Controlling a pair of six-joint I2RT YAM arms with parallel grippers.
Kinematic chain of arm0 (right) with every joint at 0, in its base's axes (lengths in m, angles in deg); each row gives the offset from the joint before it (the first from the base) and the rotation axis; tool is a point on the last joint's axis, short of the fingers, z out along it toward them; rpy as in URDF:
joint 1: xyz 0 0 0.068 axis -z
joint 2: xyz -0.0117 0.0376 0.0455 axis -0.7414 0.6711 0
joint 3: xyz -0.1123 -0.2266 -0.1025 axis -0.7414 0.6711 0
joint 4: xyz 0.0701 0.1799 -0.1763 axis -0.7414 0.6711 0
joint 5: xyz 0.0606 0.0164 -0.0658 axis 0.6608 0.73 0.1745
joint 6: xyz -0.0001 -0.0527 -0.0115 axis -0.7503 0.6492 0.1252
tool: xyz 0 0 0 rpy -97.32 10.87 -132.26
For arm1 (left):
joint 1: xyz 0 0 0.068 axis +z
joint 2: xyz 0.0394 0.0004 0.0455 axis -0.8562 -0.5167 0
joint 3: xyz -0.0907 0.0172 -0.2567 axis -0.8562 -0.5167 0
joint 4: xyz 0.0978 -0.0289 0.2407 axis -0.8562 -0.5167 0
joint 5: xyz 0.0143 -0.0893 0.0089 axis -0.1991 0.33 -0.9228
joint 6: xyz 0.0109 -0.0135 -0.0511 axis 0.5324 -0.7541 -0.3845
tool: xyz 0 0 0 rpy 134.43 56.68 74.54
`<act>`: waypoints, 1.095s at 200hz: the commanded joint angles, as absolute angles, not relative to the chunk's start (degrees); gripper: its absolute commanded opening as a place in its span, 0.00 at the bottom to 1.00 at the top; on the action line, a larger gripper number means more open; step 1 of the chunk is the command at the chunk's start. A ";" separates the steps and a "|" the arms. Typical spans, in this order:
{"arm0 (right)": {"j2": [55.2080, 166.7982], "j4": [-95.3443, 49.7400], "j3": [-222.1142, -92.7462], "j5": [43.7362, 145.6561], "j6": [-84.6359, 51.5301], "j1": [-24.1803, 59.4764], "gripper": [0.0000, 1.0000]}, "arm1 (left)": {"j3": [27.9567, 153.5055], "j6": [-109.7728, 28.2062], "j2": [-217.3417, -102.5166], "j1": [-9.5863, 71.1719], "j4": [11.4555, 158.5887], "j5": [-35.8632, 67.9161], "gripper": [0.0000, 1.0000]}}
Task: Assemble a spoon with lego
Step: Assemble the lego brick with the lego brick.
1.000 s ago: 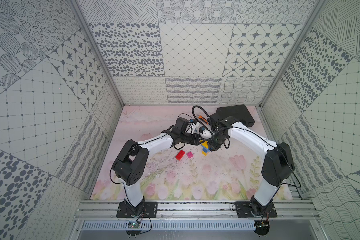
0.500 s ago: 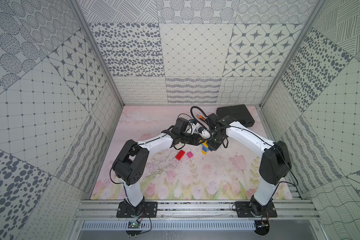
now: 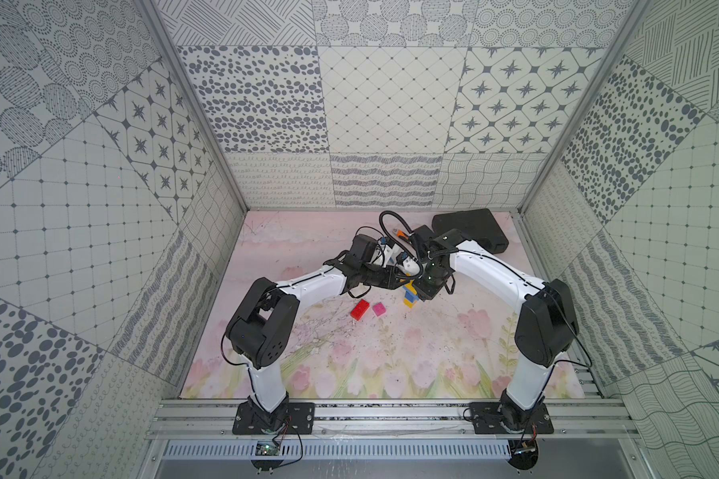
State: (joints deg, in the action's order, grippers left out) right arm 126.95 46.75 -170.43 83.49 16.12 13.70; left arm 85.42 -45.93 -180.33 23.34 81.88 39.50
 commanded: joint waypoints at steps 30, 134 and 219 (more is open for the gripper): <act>129.18 46.00 -171.95 83.93 16.20 13.05 0.18 | 84.72 -43.07 -181.67 22.87 77.50 36.56 0.25; 128.84 44.95 -173.55 85.96 15.25 13.40 0.25 | 82.61 -42.46 -181.66 23.20 75.74 34.07 0.17; 127.86 43.80 -175.02 87.63 14.65 14.06 0.38 | 81.70 -42.46 -181.04 24.06 75.29 33.59 0.17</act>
